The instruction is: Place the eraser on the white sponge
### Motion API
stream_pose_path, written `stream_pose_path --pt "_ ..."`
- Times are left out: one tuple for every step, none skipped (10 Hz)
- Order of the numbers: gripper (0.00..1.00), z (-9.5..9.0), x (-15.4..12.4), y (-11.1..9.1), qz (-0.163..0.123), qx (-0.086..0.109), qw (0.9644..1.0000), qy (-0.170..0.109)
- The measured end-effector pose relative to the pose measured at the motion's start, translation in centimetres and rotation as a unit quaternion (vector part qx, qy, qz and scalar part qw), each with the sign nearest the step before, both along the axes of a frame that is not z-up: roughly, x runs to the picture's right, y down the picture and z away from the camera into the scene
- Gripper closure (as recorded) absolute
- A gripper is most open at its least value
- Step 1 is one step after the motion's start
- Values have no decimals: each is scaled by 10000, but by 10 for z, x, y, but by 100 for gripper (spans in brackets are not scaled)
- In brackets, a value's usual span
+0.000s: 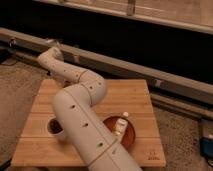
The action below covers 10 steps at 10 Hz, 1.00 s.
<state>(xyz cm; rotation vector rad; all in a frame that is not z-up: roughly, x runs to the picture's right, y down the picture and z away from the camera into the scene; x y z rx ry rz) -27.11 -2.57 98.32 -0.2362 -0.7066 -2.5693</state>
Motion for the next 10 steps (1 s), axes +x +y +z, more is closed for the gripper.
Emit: stream_pose_path --pt "22 0 0 -1 5 20 10000 5" --pt "20 0 0 0 8 31 10000 5" --pt "20 -1 0 0 7 43 10000 0" --pt "20 -1 -1 1 6 57 10000 -7" --pt "20 -3 -3 1 20 83 10000 -24" --pt "20 -3 -4 1 21 91 10000 -28" --pt "20 -3 -4 1 22 92 10000 -29" --pt "20 -3 -4 1 24 90 10000 -30" --pt "20 -3 -4 1 26 90 10000 -29" --pt "20 -3 -4 1 29 89 10000 -29"
